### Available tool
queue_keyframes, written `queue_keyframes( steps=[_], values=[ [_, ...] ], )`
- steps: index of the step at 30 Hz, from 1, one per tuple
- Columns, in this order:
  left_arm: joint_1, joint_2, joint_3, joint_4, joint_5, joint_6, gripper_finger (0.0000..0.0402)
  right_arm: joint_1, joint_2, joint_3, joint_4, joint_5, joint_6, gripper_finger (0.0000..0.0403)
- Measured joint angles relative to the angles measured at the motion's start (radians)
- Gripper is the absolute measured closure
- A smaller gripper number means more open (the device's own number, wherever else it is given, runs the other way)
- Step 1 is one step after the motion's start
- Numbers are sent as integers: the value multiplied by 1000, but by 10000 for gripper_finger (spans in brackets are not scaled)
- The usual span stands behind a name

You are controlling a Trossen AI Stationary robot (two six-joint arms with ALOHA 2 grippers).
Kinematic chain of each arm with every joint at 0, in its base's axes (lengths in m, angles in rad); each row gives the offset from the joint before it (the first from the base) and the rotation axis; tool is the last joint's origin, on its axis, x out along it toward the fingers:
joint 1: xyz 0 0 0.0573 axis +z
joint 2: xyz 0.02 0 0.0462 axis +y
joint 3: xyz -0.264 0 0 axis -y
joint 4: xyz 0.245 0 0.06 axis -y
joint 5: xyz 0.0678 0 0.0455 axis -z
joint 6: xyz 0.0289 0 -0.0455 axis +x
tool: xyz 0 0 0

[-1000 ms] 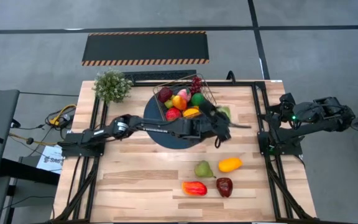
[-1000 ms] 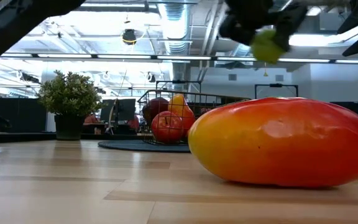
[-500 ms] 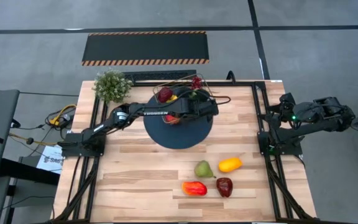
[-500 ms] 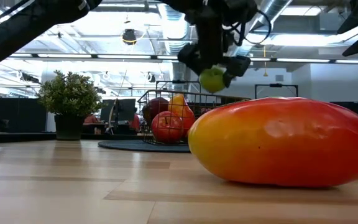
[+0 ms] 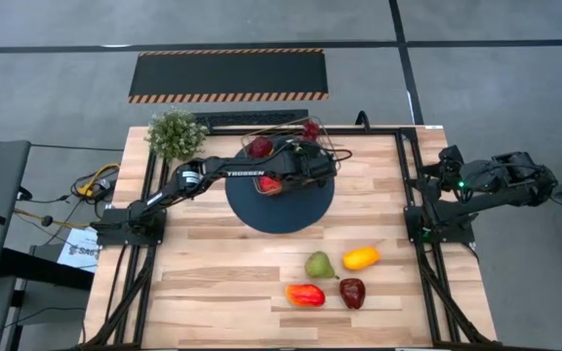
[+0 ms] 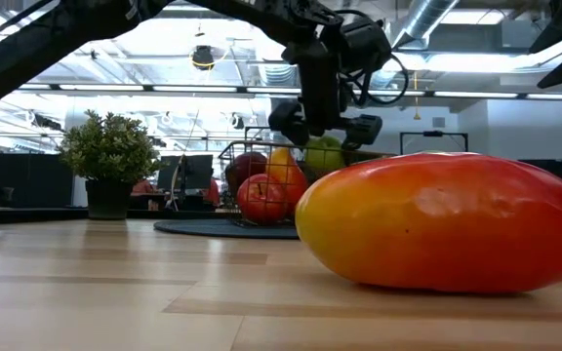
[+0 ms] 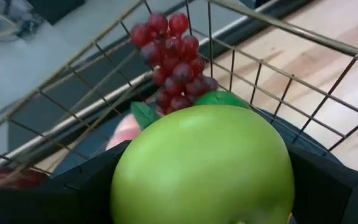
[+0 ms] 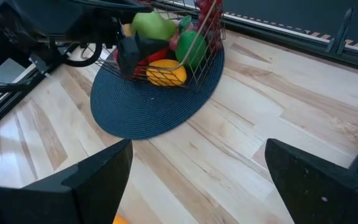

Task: Build produce basket
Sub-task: Put the top pear into the wire basket, then put the yellow mango into the wire basket

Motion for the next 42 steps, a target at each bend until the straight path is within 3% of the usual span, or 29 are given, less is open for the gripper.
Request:
queue_keyframes(
  steps=[11, 20, 29, 31, 38, 42],
  values=[
    [-6, 0, 5, -7, 3, -12, 28, 0, 0, 0, 0, 0, 0, 17],
    [-18, -7, 9, -6, 12, 73, 7, 0, 0, 0, 0, 0, -12, 17],
    [-41, -15, 171, -34, -47, 273, 7, 0, 0, 0, 0, 1, -13, 17],
    [-55, -19, 199, -22, -12, 314, 7, 0, 0, 0, 1, 1, -13, 17],
    [-159, -64, 178, 23, 253, 380, 7, 0, 0, 0, 0, 1, -16, 17],
    [-253, -64, 122, 129, 357, 433, 8, 0, 0, 0, 0, 4, -16, 17]
  ],
)
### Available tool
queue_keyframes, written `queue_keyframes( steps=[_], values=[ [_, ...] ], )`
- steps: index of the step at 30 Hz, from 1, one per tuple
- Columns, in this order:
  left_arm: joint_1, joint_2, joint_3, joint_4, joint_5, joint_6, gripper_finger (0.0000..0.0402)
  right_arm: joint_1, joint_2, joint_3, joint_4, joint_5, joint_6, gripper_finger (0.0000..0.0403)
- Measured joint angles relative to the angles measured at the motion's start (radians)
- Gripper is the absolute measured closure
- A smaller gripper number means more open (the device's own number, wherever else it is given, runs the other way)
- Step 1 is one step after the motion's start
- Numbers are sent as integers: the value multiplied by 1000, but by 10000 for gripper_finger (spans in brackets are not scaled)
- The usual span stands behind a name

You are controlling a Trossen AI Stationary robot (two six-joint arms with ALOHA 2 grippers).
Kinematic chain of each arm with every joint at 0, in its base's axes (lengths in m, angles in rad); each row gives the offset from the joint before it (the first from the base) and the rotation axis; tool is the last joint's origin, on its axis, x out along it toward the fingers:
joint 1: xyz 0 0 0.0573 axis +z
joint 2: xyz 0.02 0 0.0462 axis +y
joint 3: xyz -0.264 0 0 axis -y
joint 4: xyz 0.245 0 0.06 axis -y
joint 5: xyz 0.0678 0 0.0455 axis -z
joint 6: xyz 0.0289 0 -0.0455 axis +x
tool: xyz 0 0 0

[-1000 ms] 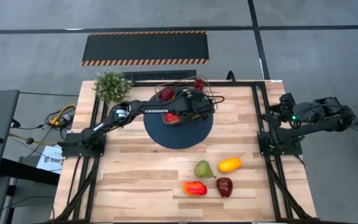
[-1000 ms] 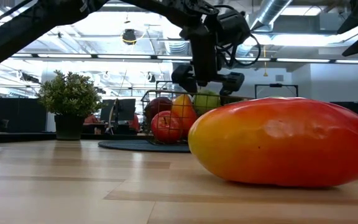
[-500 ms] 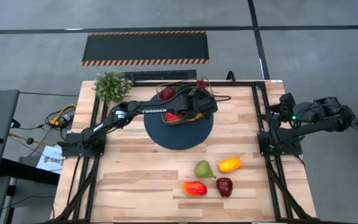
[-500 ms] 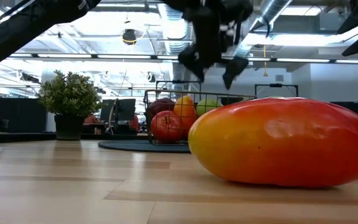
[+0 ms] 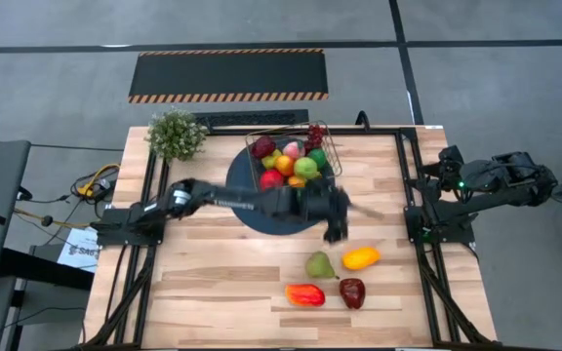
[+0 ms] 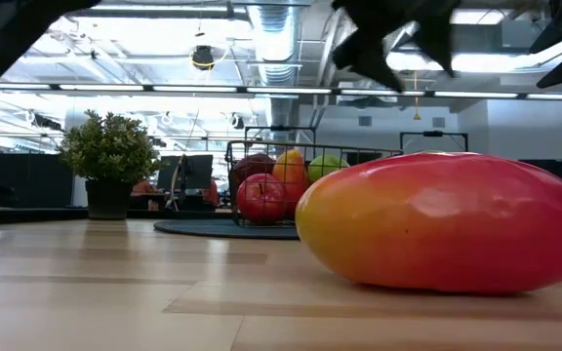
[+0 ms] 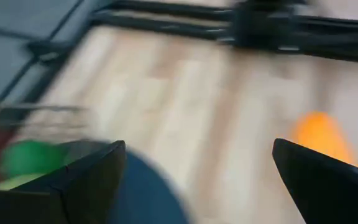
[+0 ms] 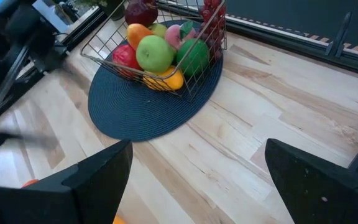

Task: Build produce basket
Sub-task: Put the yellow mango into the wire basket

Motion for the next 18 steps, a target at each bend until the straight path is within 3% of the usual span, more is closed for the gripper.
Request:
queue_keyframes(
  steps=[5, 13, 18],
  values=[
    [-99, 2, -89, 236, 9, 22, 8, 0, 0, 0, 0, 1, 0, 17],
    [-170, 2, -335, 758, 15, 200, 8, 0, 0, 0, 0, 1, 19, 17],
    [-152, 4, -419, 871, 65, 158, 8, 0, 0, 0, 0, 1, 28, 17]
  ],
)
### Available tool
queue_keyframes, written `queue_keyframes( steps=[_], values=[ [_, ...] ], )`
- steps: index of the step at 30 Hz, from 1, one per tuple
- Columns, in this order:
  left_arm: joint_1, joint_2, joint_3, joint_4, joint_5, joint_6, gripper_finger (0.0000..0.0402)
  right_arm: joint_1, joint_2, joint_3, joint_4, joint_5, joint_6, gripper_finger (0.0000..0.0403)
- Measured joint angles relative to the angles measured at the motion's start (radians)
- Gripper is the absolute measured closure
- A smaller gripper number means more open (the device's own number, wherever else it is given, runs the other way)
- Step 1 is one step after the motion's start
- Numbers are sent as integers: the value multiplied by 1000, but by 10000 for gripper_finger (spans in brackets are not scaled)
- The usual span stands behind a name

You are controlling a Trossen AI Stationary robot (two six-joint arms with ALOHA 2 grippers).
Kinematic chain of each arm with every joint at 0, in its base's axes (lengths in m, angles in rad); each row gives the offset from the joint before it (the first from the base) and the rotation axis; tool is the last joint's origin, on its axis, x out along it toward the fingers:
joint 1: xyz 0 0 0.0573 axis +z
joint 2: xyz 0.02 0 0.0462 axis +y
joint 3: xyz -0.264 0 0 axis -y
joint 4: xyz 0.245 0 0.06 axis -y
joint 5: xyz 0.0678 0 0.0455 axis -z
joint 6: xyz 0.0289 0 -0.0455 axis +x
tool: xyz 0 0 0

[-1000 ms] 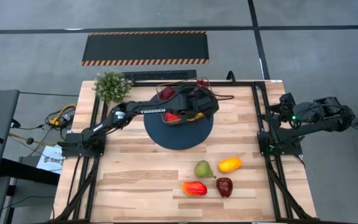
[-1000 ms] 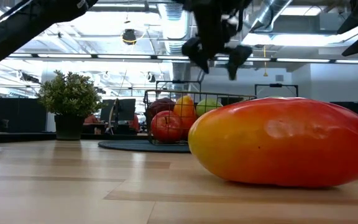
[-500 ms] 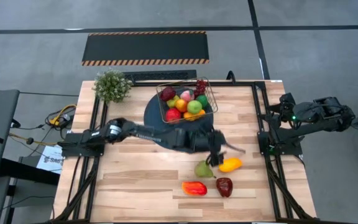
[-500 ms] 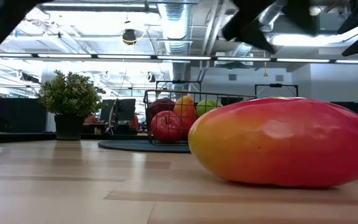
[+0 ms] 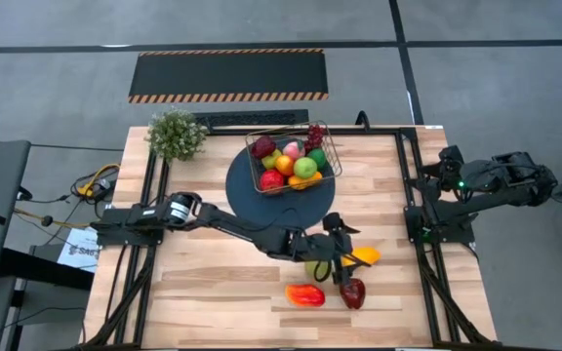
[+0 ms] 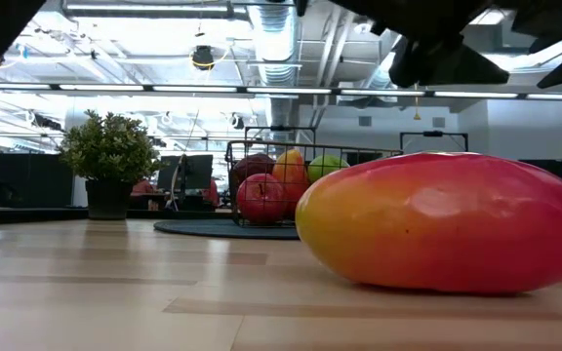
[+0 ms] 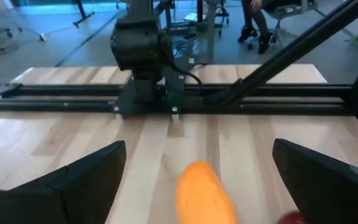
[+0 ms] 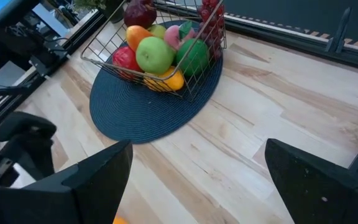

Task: Build produce basket
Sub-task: Put the yellow mango into the wire basket

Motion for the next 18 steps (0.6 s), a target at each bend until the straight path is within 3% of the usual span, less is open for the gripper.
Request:
queue_keyframes(
  steps=[6, 11, 18],
  values=[
    [12, 82, 78, 10, 59, 12, 8, 0, 0, 0, 0, 0, 26, 17],
    [14, 166, 191, -57, -11, 42, 8, 0, 0, 0, 0, -1, 26, 17],
    [36, 253, 288, -91, 24, 61, 8, 0, 0, 0, 0, 1, 19, 17]
  ],
)
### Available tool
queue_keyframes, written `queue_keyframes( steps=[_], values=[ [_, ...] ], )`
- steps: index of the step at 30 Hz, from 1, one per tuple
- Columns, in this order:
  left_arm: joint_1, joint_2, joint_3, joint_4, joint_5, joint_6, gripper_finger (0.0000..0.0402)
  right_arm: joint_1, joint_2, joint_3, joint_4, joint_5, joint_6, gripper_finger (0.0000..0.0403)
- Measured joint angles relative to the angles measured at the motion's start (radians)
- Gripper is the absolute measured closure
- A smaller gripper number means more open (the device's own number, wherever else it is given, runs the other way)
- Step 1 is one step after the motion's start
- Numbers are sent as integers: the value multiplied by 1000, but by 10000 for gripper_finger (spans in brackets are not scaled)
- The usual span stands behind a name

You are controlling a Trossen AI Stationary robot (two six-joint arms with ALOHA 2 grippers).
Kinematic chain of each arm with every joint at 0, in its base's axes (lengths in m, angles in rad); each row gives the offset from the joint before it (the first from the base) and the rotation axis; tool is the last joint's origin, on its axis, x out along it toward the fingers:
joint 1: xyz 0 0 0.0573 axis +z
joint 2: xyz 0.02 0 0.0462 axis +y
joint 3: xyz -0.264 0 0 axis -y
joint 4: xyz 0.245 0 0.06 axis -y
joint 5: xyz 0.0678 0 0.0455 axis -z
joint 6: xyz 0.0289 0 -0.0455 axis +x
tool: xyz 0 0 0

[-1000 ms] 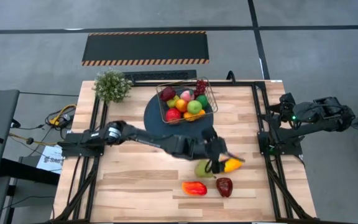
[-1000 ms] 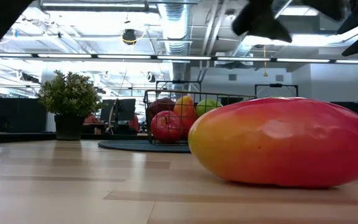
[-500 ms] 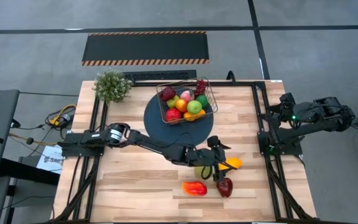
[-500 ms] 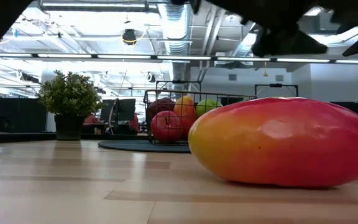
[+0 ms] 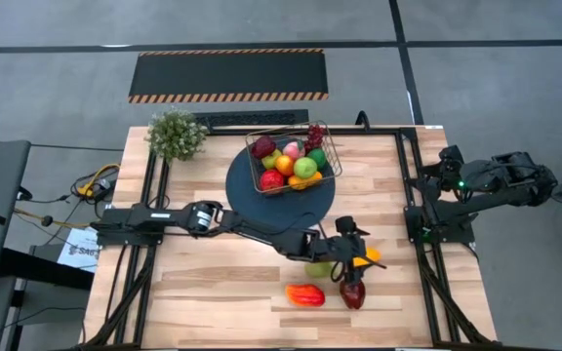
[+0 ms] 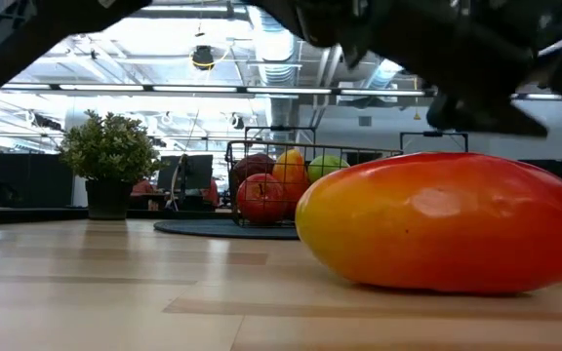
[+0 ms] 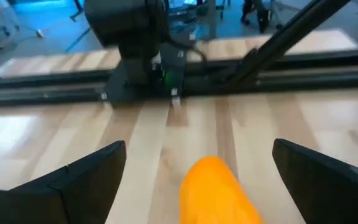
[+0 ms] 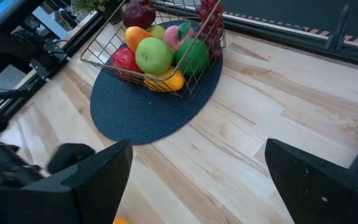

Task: Build produce basket
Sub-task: Put the yellow mango into the wire basket

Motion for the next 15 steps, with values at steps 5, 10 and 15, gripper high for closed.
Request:
queue_keyframes(
  steps=[5, 10, 15],
  values=[
    [19, 11, 21, -90, 7, -5, 8, 0, 0, 0, 0, 3, -2, 17],
    [36, 10, 21, -120, 99, -20, 8, 0, 0, 0, -1, 11, -3, 17],
    [34, 40, 19, -132, 140, -53, 8, 0, 0, -27, -1, 22, -5, 17]
  ],
)
